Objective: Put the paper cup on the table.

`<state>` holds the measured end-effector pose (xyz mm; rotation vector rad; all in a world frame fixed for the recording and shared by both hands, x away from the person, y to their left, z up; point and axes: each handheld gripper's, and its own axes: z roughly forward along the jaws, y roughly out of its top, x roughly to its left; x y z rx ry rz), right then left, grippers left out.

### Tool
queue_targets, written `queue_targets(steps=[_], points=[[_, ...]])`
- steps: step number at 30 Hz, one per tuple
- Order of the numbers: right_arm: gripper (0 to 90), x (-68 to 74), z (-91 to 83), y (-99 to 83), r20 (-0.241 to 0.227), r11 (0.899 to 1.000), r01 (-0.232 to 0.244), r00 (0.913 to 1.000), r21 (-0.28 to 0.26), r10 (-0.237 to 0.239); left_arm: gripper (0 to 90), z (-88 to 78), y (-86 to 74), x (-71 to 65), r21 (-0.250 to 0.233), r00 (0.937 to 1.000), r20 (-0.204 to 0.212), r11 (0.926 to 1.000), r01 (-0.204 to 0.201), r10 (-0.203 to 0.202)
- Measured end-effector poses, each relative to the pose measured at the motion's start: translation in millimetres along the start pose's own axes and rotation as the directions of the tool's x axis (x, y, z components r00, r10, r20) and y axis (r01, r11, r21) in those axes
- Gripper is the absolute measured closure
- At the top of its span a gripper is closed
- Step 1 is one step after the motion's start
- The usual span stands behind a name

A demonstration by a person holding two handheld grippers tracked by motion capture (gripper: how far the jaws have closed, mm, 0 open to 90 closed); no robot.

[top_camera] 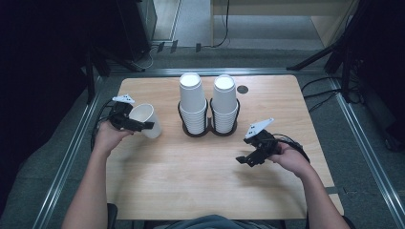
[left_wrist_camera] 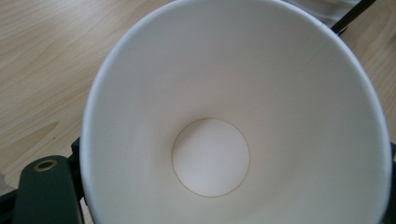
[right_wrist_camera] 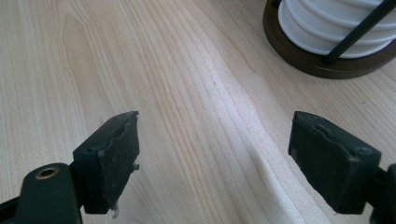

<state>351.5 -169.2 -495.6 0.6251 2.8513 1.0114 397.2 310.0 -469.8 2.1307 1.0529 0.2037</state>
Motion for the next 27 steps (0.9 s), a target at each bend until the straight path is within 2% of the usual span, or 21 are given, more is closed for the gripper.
queue_targets(steps=[3,7,14,16,20,27], points=[[16.5,-0.2,0.1,-0.2,0.001,1.000,0.000,1.0000,-0.001,0.000,13.4,1.1,-2.2,2.5,0.006,0.9991,-0.041,0.9999,0.015,-0.015],[16.5,-0.4,-0.1,-0.3,0.002,1.000,-0.002,1.0000,-0.002,0.002,13.2,1.3,-4.6,4.6,0.010,0.9973,-0.066,0.9994,0.033,-0.032],[16.5,0.1,0.6,-0.2,-0.002,1.000,-0.002,1.0000,0.005,0.002,12.7,4.7,-8.4,9.8,0.019,0.9955,-0.065,0.9974,0.069,-0.068],[16.5,0.0,0.6,-0.3,-0.001,1.000,-0.003,1.0000,0.005,0.003,12.3,5.4,-9.0,10.1,0.005,0.9951,-0.066,0.9973,0.074,-0.073],[16.5,-0.3,0.7,-0.5,-0.001,1.000,-0.004,1.0000,0.007,0.004,11.8,5.9,-8.4,9.3,-0.002,0.9943,-0.087,0.9982,0.061,-0.061],[16.5,0.3,2.1,-1.5,0.008,1.000,0.004,1.0000,0.027,-0.004,10.3,8.5,-8.7,8.5,-0.005,0.9957,-0.069,0.9981,0.062,-0.062]])
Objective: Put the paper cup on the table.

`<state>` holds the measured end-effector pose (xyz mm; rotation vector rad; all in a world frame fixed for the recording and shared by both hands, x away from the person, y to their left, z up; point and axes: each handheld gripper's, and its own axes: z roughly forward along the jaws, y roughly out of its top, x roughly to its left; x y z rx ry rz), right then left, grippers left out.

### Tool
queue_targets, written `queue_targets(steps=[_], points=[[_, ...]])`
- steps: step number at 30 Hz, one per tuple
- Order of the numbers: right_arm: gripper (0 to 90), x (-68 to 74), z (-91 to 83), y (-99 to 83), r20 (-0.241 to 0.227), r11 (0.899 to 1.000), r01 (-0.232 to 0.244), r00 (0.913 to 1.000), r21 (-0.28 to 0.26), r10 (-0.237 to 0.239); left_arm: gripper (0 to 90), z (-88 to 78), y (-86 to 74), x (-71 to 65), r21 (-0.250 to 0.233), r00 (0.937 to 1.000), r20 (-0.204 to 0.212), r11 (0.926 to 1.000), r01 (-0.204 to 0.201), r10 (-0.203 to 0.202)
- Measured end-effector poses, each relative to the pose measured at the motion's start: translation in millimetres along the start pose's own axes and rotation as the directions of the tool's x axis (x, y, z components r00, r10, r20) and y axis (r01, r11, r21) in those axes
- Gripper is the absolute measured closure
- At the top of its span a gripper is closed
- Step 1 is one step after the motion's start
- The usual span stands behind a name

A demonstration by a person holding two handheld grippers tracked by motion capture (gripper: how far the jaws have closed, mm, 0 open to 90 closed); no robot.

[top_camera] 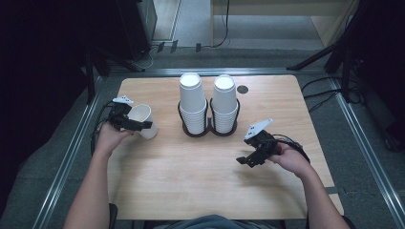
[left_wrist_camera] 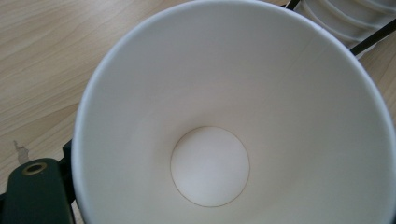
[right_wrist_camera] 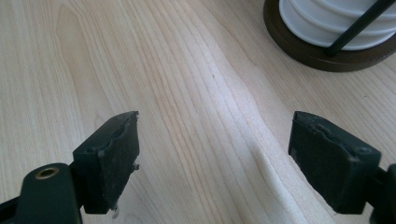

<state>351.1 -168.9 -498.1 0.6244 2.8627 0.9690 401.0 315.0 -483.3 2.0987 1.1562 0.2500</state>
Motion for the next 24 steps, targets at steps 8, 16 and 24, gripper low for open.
queue_targets(steps=[8,16,24], points=[[16.5,0.2,-0.6,0.2,-0.001,1.000,-0.002,1.0000,-0.006,0.002,2.4,2.1,0.0,0.4,0.011,0.9993,0.032,0.9998,0.018,-0.018],[16.5,1.3,-1.0,-0.3,-0.002,1.000,0.000,1.0000,0.000,0.000,0.6,2.8,1.4,-2.1,0.016,0.9984,0.052,0.9996,0.022,-0.023],[16.5,1.3,-1.7,-0.3,-0.004,1.000,0.004,1.0000,0.000,-0.004,0.0,-1.5,1.8,-2.2,0.019,0.9980,0.053,0.9993,0.032,-0.033]])
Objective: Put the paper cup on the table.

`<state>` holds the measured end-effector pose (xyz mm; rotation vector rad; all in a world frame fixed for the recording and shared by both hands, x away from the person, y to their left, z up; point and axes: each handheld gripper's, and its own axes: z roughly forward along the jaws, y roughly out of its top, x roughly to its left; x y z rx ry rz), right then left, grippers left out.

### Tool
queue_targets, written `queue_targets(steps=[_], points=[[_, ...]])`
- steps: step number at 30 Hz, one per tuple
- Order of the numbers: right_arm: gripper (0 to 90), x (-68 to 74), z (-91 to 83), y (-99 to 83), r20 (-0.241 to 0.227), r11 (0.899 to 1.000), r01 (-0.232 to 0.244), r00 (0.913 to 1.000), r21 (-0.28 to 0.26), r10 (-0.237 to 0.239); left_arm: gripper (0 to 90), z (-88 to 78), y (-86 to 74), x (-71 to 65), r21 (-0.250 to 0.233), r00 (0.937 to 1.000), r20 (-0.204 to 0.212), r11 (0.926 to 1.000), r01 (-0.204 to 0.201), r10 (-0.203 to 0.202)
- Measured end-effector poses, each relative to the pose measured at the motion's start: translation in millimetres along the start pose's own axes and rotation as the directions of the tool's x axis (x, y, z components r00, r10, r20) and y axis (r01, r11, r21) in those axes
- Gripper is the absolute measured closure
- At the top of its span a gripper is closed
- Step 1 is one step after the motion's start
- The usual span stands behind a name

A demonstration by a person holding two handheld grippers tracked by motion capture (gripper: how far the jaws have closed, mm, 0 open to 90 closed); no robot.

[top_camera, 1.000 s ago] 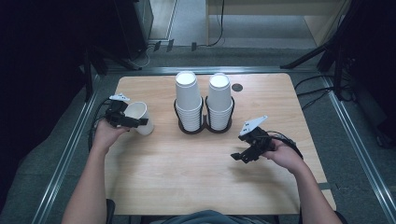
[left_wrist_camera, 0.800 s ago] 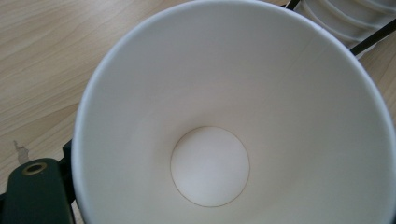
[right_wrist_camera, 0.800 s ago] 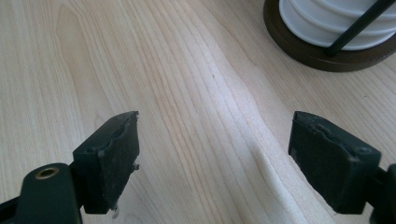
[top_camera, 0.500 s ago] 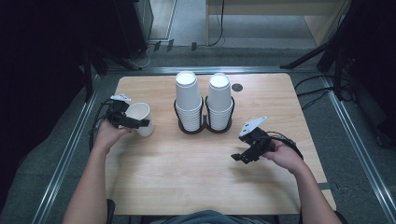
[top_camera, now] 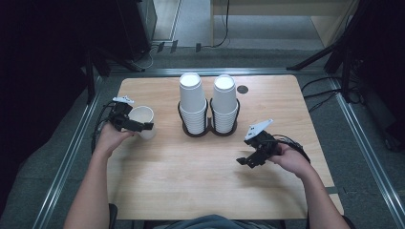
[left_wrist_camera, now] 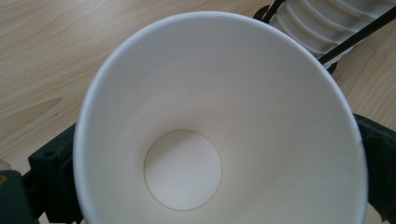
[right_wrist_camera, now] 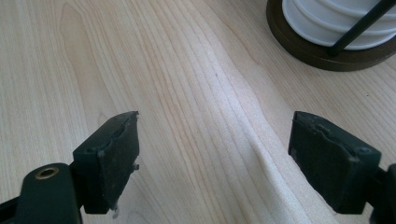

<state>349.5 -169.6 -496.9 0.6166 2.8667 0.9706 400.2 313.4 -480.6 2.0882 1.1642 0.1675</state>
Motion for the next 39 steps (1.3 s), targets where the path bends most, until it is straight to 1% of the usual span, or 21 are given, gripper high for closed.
queue_targets(steps=[7,10,14,17,19,21,22,24,25,29,32,35,39], points=[[16.5,-0.4,-1.1,-0.3,0.004,1.000,-0.008,1.0000,-0.004,0.008,0.0,-6.7,3.6,-2.9,-0.011,1.0000,0.002,0.9999,0.004,-0.004],[16.5,-0.7,-1.0,-0.3,-0.001,1.000,-0.016,0.9999,-0.006,0.016,0.0,-9.4,6.7,-4.6,-0.008,1.0000,0.003,1.0000,0.006,-0.006],[16.5,0.2,-1.3,-0.2,-0.002,1.000,-0.018,0.9998,-0.012,0.018,0.0,-14.0,11.4,-6.0,-0.009,0.9999,-0.010,1.0000,-0.005,0.005],[16.5,0.4,-1.1,-0.1,-0.001,1.000,-0.020,0.9998,-0.009,0.020,0.0,-18.1,13.5,-6.6,-0.014,0.9999,-0.014,0.9999,0.001,-0.001],[16.5,0.5,-0.8,-0.2,0.000,1.000,-0.019,0.9998,-0.006,0.019,0.0,-21.2,14.6,-6.4,-0.020,0.9997,-0.026,0.9998,-0.001,0.001],[16.5,0.7,-0.5,-0.3,-0.004,1.000,-0.019,0.9998,-0.003,0.019,0.0,-24.1,15.8,-6.1,-0.010,0.9990,-0.044,0.9999,0.006,-0.007],[16.5,0.7,-0.5,-0.2,-0.004,1.000,-0.019,0.9998,-0.003,0.019,0.0,-26.0,16.2,-5.9,-0.007,0.9990,-0.044,1.0000,0.006,-0.006],[16.5,0.8,-0.5,-0.1,-0.005,1.000,-0.020,0.9998,-0.005,0.020,0.0,-29.7,16.8,-5.7,-0.016,0.9996,-0.025,0.9998,0.010,-0.011],[16.5,0.8,-0.4,-0.2,-0.006,1.000,-0.023,0.9997,-0.005,0.022,0.0,-31.5,17.3,-5.7,-0.020,0.9996,-0.025,0.9997,0.015,-0.015],[16.5,0.5,-0.3,-0.2,-0.006,1.000,-0.023,0.9997,-0.004,0.022,0.0,-37.6,19.4,-7.4,-0.023,0.9992,-0.037,0.9997,0.011,-0.012],[16.5,0.8,-0.2,-0.2,-0.007,1.000,-0.022,0.9997,-0.004,0.022,0.0,-42.3,20.8,-8.5,-0.026,0.9993,-0.033,0.9996,0.015,-0.015],[16.5,0.5,-0.2,-0.3,-0.007,1.000,-0.021,0.9997,-0.004,0.021,0.0,-47.0,22.4,-8.9,-0.024,0.9986,-0.037,0.9991,0.036,-0.037],[16.5,-0.3,-0.4,-0.5,-0.008,1.000,-0.020,0.9998,-0.006,0.020,0.0,-54.3,25.5,-12.7,-0.038,0.9990,-0.033,0.9988,0.030,-0.031]])
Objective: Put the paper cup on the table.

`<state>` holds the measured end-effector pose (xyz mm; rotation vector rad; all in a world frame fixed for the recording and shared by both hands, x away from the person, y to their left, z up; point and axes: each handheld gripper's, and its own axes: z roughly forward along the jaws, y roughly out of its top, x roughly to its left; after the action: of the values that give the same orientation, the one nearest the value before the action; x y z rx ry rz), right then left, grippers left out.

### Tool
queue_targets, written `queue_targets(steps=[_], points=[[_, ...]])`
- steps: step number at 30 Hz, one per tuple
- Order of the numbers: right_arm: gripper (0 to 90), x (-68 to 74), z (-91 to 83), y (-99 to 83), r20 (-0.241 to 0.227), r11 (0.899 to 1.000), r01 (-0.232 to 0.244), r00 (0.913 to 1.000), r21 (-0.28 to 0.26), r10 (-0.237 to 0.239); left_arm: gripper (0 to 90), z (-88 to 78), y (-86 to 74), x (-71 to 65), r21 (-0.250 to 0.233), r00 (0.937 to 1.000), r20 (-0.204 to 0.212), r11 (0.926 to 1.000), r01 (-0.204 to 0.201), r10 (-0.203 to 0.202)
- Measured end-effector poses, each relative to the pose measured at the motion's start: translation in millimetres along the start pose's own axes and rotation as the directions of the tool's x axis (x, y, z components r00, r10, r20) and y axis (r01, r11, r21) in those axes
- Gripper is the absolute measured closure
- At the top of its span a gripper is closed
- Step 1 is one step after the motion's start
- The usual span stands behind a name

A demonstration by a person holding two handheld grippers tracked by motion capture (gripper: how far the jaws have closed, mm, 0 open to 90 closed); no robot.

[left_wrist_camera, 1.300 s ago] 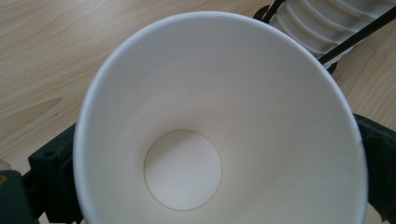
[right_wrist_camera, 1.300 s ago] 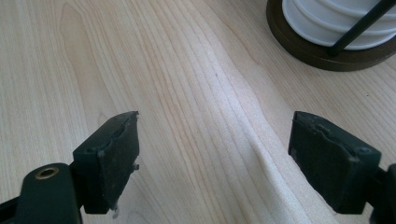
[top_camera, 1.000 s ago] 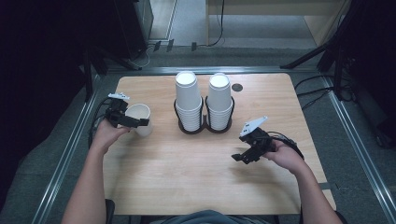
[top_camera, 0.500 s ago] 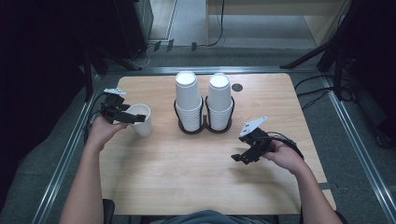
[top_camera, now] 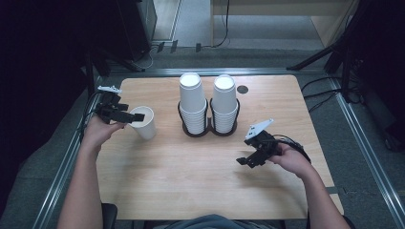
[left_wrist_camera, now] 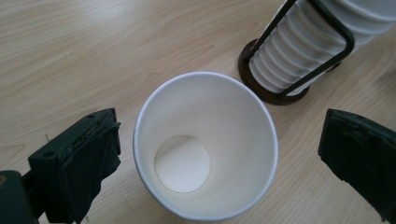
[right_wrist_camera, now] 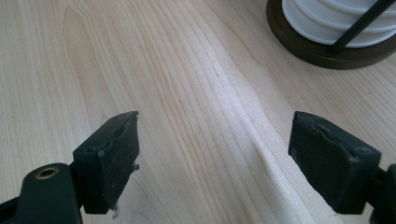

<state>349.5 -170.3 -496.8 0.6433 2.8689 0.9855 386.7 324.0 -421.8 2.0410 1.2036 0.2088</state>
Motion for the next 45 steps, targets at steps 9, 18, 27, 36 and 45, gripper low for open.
queue_targets(steps=[9,18,27,36,45], points=[[16.5,-0.6,0.3,0.1,-0.003,1.000,-0.001,1.0000,-0.002,0.001,0.0,-4.7,6.5,-8.9,0.000,0.9998,0.018,0.9999,0.012,-0.012],[16.5,-0.9,-0.2,0.9,-0.001,1.000,0.007,1.0000,-0.001,-0.007,0.0,0.6,10.4,-25.3,-0.009,0.9992,0.024,0.9995,-0.031,0.031],[16.5,-1.7,-1.0,0.9,0.003,1.000,0.007,1.0000,0.000,-0.007,0.0,6.0,13.5,-43.4,-0.005,0.9943,0.072,0.9969,-0.078,0.079],[16.5,-1.3,-2.2,0.7,0.007,1.000,0.011,0.9999,-0.004,-0.011,0.0,10.7,16.6,-64.4,-0.010,0.9860,0.107,0.9919,-0.127,0.127],[16.5,-1.0,-1.9,1.0,0.005,1.000,0.010,0.9999,-0.004,-0.010,0.0,21.1,18.8,-81.8,-0.012,0.9756,0.149,0.9869,-0.161,0.161]])
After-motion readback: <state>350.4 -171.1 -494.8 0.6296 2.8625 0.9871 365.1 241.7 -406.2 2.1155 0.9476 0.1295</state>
